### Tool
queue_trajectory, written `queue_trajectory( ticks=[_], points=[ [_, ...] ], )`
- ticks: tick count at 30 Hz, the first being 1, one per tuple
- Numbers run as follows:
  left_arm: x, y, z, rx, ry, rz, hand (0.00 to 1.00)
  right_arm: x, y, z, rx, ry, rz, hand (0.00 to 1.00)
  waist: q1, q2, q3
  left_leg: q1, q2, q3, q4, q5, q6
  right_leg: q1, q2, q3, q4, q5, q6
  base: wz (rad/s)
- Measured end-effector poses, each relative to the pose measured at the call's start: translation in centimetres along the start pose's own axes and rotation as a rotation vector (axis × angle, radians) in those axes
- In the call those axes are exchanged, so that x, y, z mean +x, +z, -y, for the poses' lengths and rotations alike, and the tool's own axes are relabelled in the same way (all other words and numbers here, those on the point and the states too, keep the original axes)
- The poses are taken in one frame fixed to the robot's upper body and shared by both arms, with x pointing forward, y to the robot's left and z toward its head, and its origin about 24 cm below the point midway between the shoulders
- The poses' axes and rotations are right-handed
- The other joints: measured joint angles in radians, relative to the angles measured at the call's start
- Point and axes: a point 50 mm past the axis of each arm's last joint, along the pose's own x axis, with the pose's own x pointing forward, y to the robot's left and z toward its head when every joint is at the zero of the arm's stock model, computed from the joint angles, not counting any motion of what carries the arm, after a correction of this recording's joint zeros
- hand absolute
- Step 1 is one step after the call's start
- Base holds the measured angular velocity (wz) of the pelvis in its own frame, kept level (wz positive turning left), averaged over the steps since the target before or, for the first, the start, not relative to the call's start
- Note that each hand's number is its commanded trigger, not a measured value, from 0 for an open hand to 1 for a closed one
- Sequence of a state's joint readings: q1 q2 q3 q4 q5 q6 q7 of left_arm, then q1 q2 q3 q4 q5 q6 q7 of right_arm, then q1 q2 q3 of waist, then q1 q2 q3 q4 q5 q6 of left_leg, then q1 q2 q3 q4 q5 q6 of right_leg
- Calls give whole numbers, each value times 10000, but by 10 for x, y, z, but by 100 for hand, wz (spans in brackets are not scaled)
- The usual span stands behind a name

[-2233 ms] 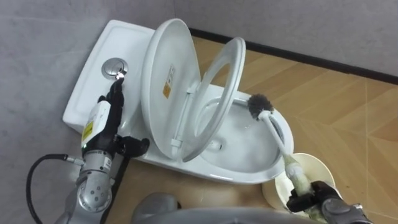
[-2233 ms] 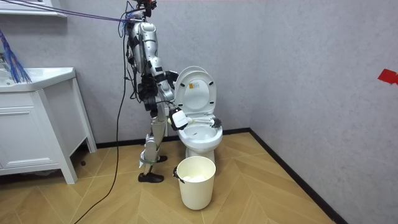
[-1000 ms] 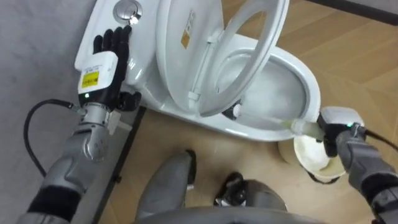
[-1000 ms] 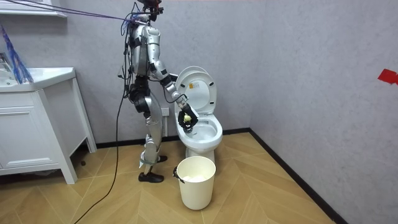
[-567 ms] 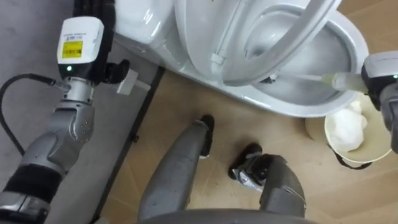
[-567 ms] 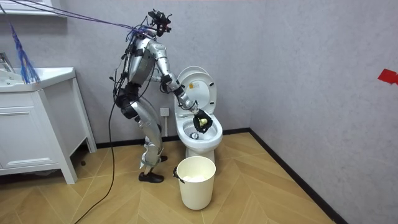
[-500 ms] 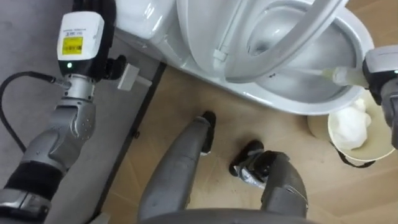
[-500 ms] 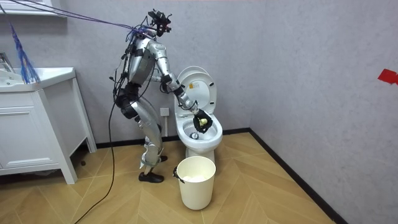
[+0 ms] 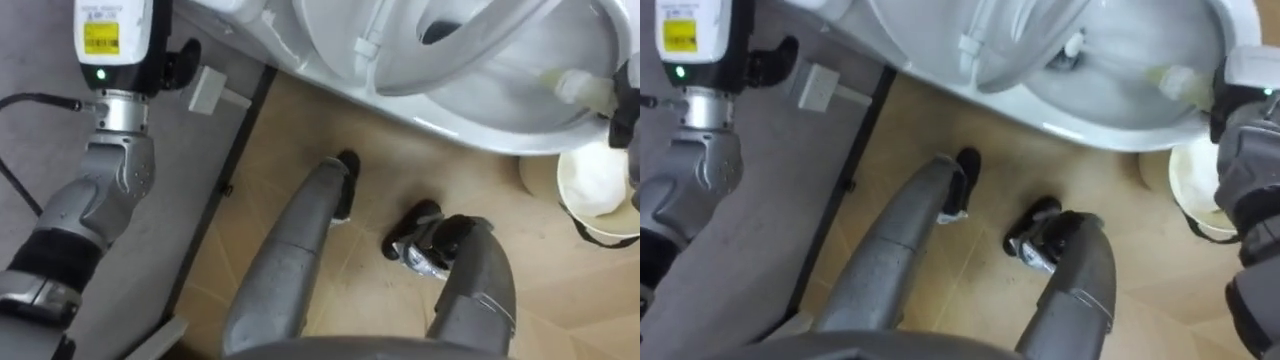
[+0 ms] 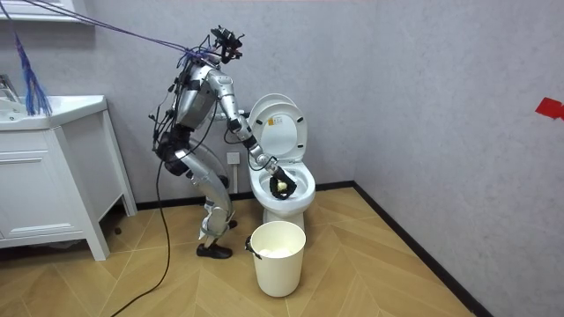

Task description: Brush toilet

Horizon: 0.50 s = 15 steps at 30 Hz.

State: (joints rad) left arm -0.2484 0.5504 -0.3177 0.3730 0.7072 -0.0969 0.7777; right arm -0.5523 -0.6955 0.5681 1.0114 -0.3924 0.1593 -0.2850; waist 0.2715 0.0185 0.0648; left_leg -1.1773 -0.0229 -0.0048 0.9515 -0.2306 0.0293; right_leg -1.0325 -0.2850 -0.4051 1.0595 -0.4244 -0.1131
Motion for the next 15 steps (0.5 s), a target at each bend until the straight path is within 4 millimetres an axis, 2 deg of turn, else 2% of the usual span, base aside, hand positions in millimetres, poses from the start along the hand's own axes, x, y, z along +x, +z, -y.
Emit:
queue_trajectory(
  ticks=[3, 8, 11, 15],
  points=[
    [2, -11, -9, 511, 259, -18, 0, 4, 7, 9, 1526, -374, -77, 100, -217, -134, 80, -180, 84, 1, 43, 74, -106, -235, 93, 52, 59, 78, -143, -9],
    [0, -19, -13, 1038, 684, -525, 0, 4, 9, 13, 3043, -1053, -300, 100, -661, -145, 66, -395, 69, -12, 201, 132, -195, -477, 51, 94, 280, 108, -228, -1],
    [-2, -21, -14, 1136, 634, -641, 0, 4, 10, 13, 3121, -1106, -274, 100, -801, -138, 51, -401, -18, -12, 208, 175, -187, -502, -42, 95, 363, 102, -241, 6],
    [-2, -21, -13, 1361, 351, -566, 0, 4, 11, 15, 1893, -1307, 67, 100, -821, -115, 33, -222, -72, 10, 214, 183, -148, -318, -117, 81, 369, 115, -231, 0]
  ],
)
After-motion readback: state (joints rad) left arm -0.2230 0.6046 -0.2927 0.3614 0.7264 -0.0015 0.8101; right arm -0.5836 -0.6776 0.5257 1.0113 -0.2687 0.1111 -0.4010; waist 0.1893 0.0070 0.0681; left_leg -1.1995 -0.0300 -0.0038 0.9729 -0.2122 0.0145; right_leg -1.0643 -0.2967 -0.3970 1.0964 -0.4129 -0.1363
